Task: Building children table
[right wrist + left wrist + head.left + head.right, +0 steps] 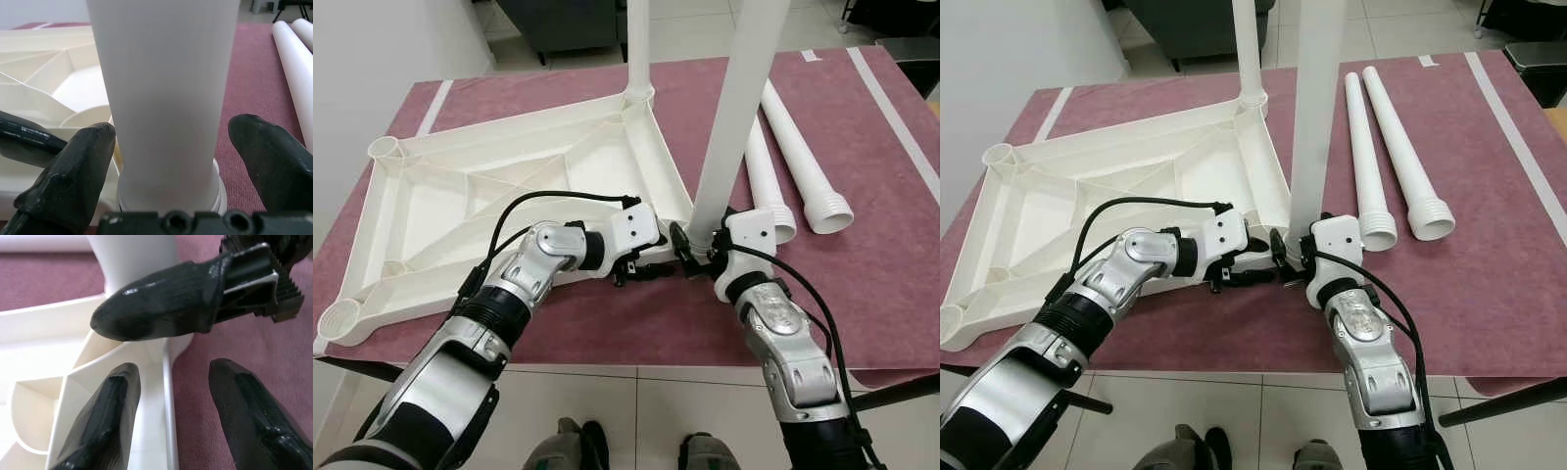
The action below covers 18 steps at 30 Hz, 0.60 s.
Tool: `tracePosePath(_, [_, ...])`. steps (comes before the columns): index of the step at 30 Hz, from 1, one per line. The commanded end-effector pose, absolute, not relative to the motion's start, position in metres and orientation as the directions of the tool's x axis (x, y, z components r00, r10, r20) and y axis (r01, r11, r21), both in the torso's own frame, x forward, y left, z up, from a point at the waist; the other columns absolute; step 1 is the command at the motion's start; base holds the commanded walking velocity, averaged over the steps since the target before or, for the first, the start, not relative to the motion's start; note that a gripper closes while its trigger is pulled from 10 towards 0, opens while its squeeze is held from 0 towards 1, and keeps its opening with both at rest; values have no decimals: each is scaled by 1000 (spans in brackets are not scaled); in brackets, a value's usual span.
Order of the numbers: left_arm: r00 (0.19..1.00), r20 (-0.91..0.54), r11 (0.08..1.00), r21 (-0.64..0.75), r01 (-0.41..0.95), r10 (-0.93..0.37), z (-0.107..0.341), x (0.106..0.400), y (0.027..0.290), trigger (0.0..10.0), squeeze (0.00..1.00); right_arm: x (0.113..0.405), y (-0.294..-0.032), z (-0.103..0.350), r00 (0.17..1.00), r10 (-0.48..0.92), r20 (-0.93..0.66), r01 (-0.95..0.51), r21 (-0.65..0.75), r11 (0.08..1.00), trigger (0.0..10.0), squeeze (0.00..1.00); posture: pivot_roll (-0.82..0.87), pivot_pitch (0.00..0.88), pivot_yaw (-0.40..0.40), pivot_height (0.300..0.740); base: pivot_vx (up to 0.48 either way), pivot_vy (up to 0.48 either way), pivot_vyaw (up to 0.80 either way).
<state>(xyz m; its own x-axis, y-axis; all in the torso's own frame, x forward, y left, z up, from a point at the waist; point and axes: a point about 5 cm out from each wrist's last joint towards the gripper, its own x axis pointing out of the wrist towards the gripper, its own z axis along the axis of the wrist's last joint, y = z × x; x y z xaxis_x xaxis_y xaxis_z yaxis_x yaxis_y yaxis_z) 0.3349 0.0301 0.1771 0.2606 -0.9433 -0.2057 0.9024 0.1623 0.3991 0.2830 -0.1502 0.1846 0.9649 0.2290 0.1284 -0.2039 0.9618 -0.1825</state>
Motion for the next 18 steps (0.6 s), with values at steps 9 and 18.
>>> tracePosePath(9, [348,-88,288,397,872,-933,192,318,88,10000,0,248,-159,215,892,398,216,-381,-116,917,10000,0,-119,161,167,740,0,0,0])
tracePosePath(18, [534,-62,462,424,779,-843,200,322,125,10000,0,220,-158,176,874,484,38,-480,-80,874,10000,0,-109,140,152,740,0,0,0])
